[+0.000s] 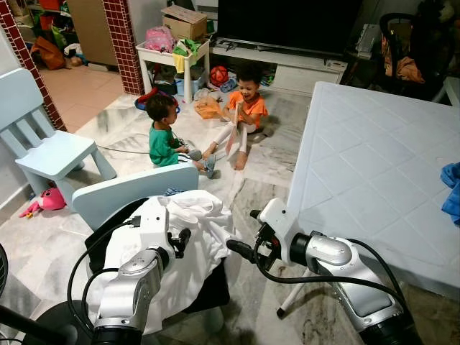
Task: Hang hanger
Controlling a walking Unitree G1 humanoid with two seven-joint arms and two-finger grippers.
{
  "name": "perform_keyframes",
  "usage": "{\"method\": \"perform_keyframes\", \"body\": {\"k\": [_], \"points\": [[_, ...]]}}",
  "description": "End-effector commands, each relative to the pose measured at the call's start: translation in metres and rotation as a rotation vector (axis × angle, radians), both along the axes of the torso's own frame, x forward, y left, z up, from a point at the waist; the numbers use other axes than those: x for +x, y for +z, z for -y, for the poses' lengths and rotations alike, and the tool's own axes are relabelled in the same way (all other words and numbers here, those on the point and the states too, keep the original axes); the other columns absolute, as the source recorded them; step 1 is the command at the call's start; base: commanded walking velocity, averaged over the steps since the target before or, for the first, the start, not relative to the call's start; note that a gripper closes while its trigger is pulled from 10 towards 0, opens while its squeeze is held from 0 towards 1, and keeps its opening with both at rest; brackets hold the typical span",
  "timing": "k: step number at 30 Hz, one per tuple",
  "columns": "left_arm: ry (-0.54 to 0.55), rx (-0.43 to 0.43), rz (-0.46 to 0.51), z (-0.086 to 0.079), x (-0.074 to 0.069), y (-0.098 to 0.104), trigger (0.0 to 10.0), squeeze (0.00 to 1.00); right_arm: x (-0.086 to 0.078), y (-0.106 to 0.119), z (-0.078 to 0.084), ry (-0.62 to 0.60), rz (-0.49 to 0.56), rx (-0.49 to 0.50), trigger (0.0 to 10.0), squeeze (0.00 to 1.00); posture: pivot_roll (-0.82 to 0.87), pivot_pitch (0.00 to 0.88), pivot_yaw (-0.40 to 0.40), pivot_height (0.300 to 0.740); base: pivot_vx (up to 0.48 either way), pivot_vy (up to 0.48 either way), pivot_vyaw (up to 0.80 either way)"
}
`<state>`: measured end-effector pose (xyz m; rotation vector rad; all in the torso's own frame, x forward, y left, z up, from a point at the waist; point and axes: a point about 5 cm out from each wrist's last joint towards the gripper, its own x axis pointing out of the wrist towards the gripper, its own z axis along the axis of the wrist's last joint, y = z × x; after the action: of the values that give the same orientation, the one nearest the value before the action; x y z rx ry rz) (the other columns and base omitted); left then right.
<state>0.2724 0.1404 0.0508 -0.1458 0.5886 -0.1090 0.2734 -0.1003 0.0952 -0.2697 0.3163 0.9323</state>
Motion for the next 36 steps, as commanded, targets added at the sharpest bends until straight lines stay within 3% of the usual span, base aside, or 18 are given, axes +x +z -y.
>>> {"method": "perform_keyframes", "body": {"k": [1, 20, 25, 26, 27, 31, 32, 33, 36], "points": [[-0.018, -0.001, 0.014, 0.004, -0.003, 0.003, 0.0, 0.0, 0.003, 0.004, 0.0, 0.006, 0.026, -0.014, 10.0, 0.0, -0.03, 0.0, -0.038, 0.74, 0.0, 0.0, 0.0], [0.005, -0.017, 0.026, 0.007, -0.017, 0.01, 0.0, 0.0, 0.003, 0.002, -0.002, 0.013, 0.042, -0.035, 10.0, 0.0, -0.03, 0.003, -0.042, 0.74, 0.0, 0.0, 0.0], [0.014, 0.014, 0.026, 0.006, -0.022, 0.011, 0.0, 0.0, 0.003, 0.001, -0.004, 0.022, 0.048, -0.04, 10.0, 0.0, -0.02, 0.003, -0.045, 0.74, 0.0, 0.0, 0.0], [0.012, 0.023, 0.018, 0.006, -0.023, 0.011, 6.7, 0.0, 0.003, 0.0, -0.004, 0.023, 0.049, -0.04, 10.0, 0.0, -0.02, 0.003, -0.045, 0.74, 0.0, 0.0, 0.0], [0.011, 0.031, 0.012, 0.006, -0.024, 0.011, 10.0, 0.0, 0.003, 0.0, -0.004, 0.024, 0.05, -0.041, 10.0, 0.0, -0.02, 0.003, -0.045, 0.74, 0.0, 0.0, 0.0], [0.02, 0.032, 0.002, 0.005, -0.026, 0.011, 10.0, 0.0, 0.004, 0.001, -0.005, 0.025, 0.054, -0.042, 10.0, 0.0, -0.02, 0.002, -0.045, 0.74, 0.0, 0.0, 0.0], [0.021, 0.033, 0.002, 0.005, -0.027, 0.011, 10.0, 0.63, 0.004, 0.001, -0.005, 0.025, 0.055, -0.042, 10.0, 0.0, -0.02, 0.002, -0.045, 0.74, 0.0, 0.0, 0.0], [0.022, 0.034, 0.001, 0.005, -0.027, 0.011, 10.0, 1.0, 0.004, 0.001, -0.005, 0.026, 0.055, -0.042, 10.0, 0.0, -0.02, 0.002, -0.045, 0.74, 0.0, 0.0, 0.0], [0.014, 0.033, 0.0, 0.005, -0.027, 0.012, 10.0, 1.0, 0.003, 0.0, -0.006, 0.03, 0.059, -0.044, 10.0, 0.0, -0.02, 0.003, -0.045, 0.74, 0.0, 0.0, 0.0]]}}
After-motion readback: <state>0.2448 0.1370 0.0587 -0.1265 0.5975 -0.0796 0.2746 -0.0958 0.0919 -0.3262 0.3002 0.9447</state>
